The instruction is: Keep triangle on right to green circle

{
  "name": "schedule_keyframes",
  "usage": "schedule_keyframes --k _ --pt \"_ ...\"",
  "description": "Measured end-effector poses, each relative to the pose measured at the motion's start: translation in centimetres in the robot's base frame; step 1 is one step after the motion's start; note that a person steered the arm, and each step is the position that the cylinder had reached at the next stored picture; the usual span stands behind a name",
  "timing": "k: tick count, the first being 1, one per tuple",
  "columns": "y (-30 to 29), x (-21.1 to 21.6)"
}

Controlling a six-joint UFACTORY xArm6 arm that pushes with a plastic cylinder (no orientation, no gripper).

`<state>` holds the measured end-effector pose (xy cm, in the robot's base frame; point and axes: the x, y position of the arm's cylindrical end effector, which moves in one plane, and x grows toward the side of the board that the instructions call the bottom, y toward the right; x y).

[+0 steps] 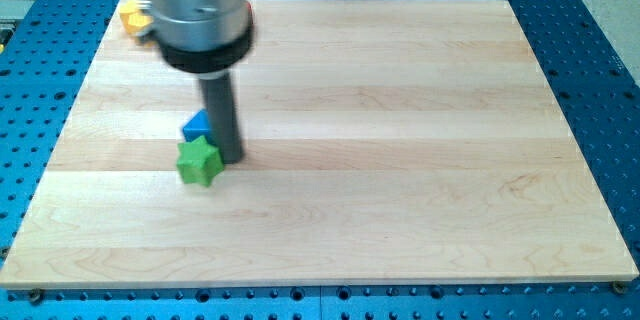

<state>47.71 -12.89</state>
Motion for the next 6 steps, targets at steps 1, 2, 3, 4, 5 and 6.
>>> schedule_keyframes --k 1,2,3,4,5,6 --pt "-6.3 -2.1" --pt "-8.0 -4.2" --pt "-6.4 -2.1" --pt "-4.2 -4.1" --pt "2.0 -4.8" --pt "5.2 -4.6"
